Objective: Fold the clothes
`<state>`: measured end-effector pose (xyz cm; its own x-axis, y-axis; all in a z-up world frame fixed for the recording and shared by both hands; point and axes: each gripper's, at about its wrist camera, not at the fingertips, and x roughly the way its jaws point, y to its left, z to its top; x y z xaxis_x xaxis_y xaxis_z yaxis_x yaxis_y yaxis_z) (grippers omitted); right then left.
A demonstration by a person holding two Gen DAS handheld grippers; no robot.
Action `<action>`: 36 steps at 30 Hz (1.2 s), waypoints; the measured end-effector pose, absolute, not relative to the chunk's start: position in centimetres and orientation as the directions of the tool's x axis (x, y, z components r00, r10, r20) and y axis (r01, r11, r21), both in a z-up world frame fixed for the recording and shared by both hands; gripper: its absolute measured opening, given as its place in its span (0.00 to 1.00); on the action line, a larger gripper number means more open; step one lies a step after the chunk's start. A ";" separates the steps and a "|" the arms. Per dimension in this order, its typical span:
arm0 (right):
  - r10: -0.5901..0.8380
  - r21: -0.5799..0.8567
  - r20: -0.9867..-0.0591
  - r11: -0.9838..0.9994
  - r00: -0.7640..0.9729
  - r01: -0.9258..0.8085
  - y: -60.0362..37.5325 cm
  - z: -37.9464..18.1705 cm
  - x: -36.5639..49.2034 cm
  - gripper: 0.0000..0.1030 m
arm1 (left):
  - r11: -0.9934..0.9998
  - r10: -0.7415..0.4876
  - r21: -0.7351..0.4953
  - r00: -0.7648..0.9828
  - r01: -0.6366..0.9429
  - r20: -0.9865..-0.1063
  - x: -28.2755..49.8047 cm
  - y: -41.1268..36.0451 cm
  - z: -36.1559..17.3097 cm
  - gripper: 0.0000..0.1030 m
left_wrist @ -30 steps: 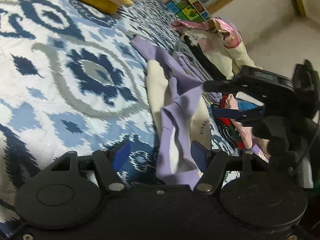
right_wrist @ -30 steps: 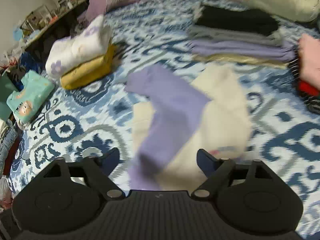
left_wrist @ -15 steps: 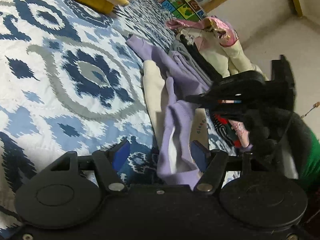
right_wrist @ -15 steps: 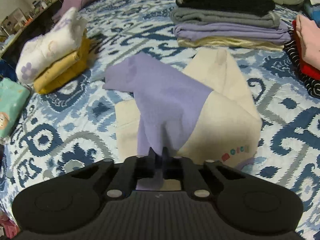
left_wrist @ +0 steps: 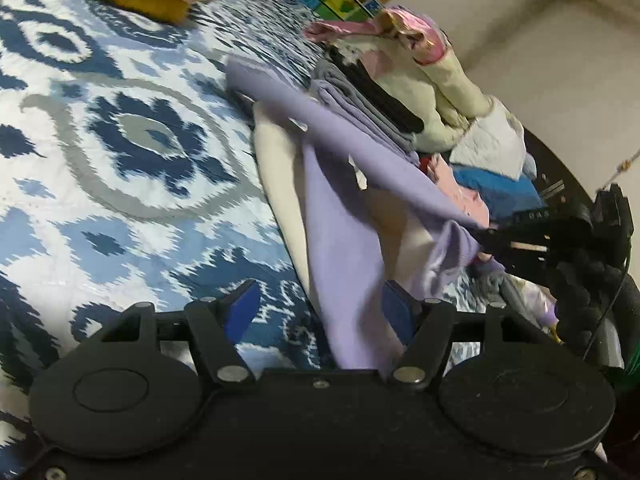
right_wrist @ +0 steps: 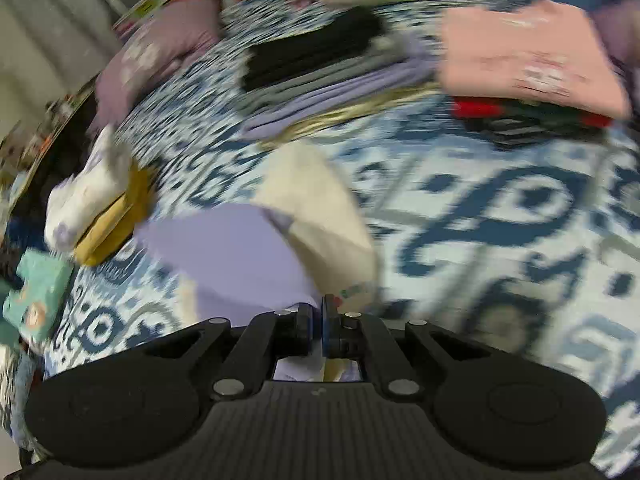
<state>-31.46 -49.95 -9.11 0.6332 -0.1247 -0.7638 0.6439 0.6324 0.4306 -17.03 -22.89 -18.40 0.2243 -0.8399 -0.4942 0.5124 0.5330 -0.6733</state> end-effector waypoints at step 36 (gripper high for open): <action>-0.126 0.743 -0.523 0.418 0.843 0.523 -52.6 -21.9 -45.4 0.52 | 0.518 -0.832 -0.772 0.008 0.367 -0.555 -21.8 -27.5 -21.2 0.62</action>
<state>-45.39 -52.59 -21.94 0.8432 -0.1256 -0.5227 0.5228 0.4176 0.7431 -21.79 -27.47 -21.21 0.0075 -0.8319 -0.5549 0.3674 0.5184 -0.7722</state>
